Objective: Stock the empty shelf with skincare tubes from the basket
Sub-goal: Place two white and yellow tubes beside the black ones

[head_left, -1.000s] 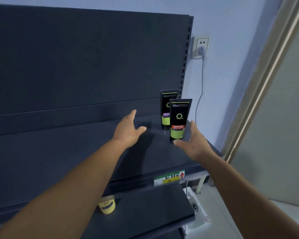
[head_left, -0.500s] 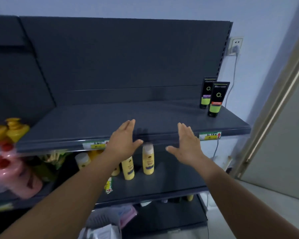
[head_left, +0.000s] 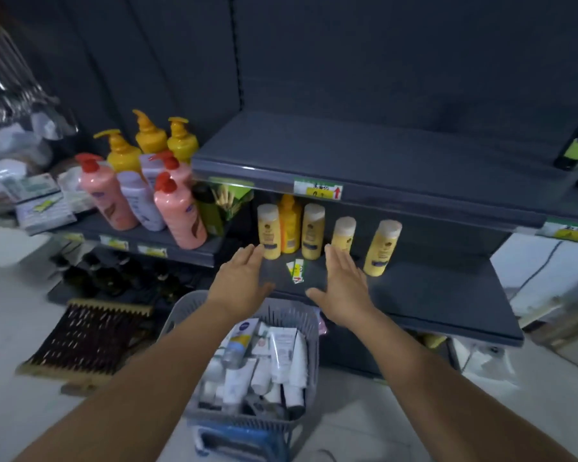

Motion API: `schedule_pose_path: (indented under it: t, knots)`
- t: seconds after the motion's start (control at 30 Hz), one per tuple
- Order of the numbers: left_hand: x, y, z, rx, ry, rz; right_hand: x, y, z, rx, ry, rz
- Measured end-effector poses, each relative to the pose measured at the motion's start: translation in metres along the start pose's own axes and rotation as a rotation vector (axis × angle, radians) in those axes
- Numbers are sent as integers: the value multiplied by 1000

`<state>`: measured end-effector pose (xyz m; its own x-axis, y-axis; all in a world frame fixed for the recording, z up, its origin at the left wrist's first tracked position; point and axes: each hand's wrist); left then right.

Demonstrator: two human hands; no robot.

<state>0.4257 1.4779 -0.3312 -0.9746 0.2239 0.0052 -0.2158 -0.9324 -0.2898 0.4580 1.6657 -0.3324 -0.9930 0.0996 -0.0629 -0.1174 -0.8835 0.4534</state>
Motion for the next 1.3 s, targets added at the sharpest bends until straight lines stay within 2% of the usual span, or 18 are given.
schedule_pose_path:
  t: [0.4, 0.53, 0.77, 0.87, 1.0, 1.17, 1.3]
  knots:
    - [-37, 99, -111, -51, 231, 291, 12, -2, -148, -52, 400, 2]
    - [-37, 111, -142, -90, 302, 343, 12, -17, -189, -46, 455, 2]
    - [-34, 126, -202, -86, 455, 377, -8, -27, -265, -19, 703, -124]
    - [-31, 133, -219, -114, 469, 391, -14, -29, -289, -6, 750, -160]
    - [-26, 135, -230, -183, 403, 440, -16, -31, -304, -25, 844, -88]
    - [-12, 131, -232, -206, 363, 487, -1, -32, -295, -190, 762, -38]
    - [-7, 131, -236, -176, 345, 530, 11, -41, -274, -168, 680, -76]
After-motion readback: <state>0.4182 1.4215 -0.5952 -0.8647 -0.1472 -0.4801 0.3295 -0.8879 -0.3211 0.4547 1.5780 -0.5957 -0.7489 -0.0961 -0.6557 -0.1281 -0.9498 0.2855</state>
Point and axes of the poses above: each hand's wrist, its own x-axis towards the middle knuckle, its own z-axis out of the back of the hand, y = z × x, and after that the axes turned 6 degrees about -y, right-handed
